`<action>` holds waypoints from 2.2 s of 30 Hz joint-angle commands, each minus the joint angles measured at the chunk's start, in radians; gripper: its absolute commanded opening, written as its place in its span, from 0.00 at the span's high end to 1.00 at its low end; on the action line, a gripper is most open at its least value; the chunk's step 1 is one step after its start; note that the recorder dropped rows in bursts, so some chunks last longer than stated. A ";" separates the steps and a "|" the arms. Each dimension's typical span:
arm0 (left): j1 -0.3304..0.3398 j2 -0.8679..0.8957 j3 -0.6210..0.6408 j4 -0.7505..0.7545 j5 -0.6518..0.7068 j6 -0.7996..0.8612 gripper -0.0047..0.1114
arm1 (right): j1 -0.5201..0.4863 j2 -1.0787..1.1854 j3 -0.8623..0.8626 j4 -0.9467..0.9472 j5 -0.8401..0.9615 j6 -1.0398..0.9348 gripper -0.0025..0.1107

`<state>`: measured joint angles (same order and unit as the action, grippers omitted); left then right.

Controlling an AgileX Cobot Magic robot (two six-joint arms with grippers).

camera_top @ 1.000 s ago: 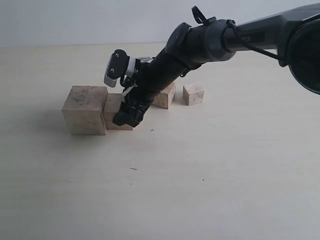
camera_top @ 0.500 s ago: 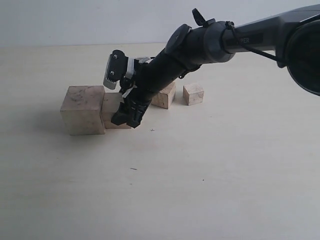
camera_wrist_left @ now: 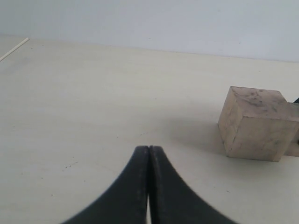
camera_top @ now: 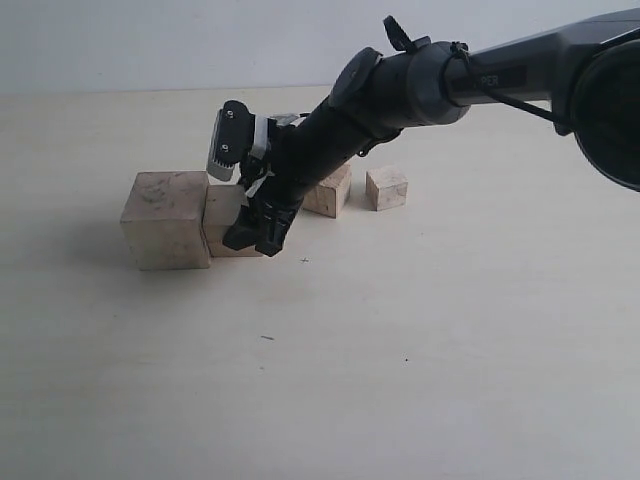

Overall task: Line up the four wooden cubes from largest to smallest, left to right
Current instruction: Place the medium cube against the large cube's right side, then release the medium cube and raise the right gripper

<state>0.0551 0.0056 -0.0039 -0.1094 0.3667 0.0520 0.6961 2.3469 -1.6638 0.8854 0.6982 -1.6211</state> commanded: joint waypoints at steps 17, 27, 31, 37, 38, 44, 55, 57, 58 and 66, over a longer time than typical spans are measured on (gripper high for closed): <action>-0.006 -0.006 0.004 0.002 -0.012 -0.005 0.96 | -0.001 -0.018 -0.001 -0.021 -0.001 0.001 0.22; -0.006 -0.006 0.004 0.002 -0.012 -0.005 0.96 | -0.001 -0.093 -0.001 -0.117 0.030 0.125 0.21; -0.006 -0.006 0.004 0.002 -0.012 -0.005 0.96 | -0.001 -0.139 -0.001 -0.219 0.059 0.230 0.21; -0.006 -0.006 0.004 0.002 -0.012 -0.005 0.96 | -0.001 -0.193 -0.001 -0.367 0.092 0.385 0.21; -0.006 -0.006 0.004 0.002 -0.012 -0.005 0.96 | -0.001 -0.198 -0.001 -0.375 0.092 0.416 0.21; -0.006 -0.006 0.004 0.002 -0.012 -0.005 0.96 | -0.001 -0.205 -0.001 -0.462 0.099 0.575 0.21; -0.006 -0.006 0.004 0.002 -0.012 -0.005 0.96 | -0.140 -0.230 0.001 -0.484 0.054 0.708 0.21; -0.006 -0.006 0.004 0.002 -0.012 -0.005 0.96 | -0.174 -0.226 0.001 -0.421 0.051 0.700 0.21; -0.006 -0.006 0.004 0.002 -0.012 -0.005 0.96 | -0.187 -0.224 0.001 -0.379 0.051 0.677 0.21; -0.006 -0.006 0.004 0.002 -0.012 -0.005 0.96 | -0.215 -0.171 0.001 -0.159 0.059 0.462 0.21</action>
<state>0.0551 0.0056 -0.0039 -0.1094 0.3667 0.0520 0.4856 2.1503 -1.6638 0.6960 0.7580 -1.1206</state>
